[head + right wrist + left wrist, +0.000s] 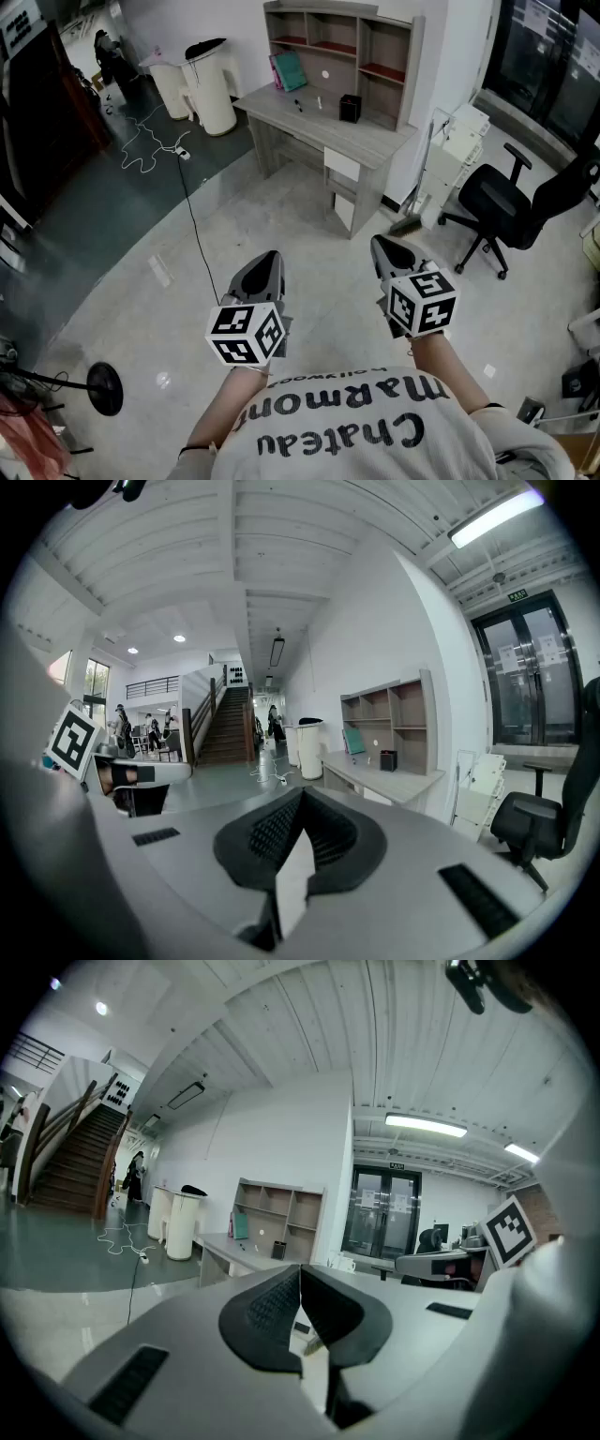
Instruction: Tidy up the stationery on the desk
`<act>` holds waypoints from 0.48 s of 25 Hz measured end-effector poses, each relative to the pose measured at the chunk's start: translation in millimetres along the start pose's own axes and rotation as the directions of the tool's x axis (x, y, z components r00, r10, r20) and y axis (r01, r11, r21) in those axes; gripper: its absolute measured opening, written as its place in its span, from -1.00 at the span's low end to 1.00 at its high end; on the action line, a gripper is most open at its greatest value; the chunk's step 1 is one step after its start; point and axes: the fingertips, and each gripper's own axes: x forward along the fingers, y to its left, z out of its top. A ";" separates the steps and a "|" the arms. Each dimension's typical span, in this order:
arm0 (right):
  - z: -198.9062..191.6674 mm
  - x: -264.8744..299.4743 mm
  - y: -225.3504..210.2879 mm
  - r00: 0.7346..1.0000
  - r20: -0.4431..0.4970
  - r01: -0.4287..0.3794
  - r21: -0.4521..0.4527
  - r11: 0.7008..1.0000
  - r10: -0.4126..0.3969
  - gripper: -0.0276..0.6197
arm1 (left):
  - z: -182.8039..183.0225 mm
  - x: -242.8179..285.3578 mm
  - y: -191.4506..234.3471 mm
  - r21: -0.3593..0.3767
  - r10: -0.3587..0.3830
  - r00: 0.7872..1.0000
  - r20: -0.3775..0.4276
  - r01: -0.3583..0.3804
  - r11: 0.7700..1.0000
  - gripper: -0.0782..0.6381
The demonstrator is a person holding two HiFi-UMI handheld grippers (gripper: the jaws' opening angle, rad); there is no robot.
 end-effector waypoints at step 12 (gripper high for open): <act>-5.0 27.7 31.3 1.000 0.002 -0.007 0.051 0.999 0.007 -0.88 | 7.8 -10.1 40.9 0.000 -0.009 1.000 0.002 0.009 1.000 -0.74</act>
